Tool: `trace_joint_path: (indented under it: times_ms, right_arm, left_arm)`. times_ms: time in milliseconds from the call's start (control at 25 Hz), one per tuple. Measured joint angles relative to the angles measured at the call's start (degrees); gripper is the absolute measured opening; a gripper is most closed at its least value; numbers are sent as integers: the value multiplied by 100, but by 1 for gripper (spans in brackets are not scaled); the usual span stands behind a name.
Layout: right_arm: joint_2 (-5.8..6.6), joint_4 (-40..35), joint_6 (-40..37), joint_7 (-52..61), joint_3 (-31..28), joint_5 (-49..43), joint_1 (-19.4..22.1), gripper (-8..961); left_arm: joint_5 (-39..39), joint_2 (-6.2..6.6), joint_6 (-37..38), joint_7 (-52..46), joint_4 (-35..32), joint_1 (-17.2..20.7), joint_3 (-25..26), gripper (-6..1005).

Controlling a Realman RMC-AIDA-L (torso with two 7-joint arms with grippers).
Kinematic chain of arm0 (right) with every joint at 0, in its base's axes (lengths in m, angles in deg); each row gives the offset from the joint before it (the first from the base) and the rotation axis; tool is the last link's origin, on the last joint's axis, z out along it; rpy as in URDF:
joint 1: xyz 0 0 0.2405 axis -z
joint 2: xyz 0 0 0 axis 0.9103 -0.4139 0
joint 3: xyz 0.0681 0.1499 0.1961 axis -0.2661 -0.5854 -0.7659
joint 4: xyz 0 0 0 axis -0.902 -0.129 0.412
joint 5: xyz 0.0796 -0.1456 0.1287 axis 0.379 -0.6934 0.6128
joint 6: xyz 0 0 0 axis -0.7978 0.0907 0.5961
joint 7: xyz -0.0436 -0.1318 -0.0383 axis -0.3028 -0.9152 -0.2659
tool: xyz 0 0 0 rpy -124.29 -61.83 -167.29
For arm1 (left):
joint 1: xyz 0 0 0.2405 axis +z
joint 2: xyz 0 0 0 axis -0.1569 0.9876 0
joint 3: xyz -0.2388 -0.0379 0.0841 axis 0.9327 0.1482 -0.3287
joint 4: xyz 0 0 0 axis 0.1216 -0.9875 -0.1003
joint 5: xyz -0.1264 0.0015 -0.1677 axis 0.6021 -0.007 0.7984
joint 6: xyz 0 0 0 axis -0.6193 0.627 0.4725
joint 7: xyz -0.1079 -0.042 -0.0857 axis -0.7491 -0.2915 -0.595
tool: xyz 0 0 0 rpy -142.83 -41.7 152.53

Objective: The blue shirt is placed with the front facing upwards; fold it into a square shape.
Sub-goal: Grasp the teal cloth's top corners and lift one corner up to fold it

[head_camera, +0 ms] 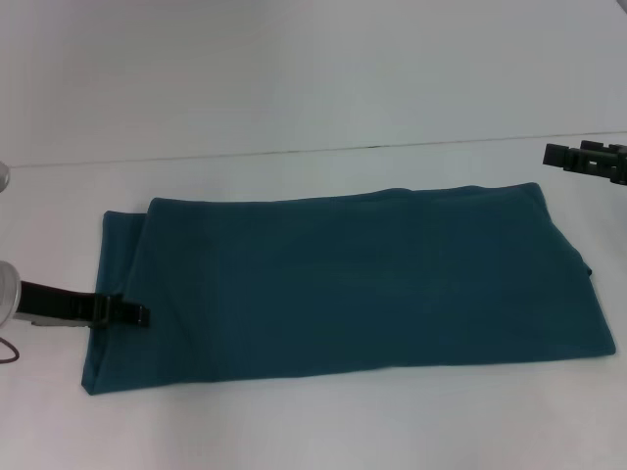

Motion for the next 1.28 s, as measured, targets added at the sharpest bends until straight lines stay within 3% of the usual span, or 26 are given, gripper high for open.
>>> trace_joint_path:
  times_ms: [480,1280]
  right_arm:
    - [0,0,6,0,-9,1,-1,915]
    - [26,0,6,1,-9,9,16,915]
  left_arm:
    - [-403,18,-101,-413,-136,30,4,660]
    - [-432,16,-3,-540,-102,-98,-243,659]
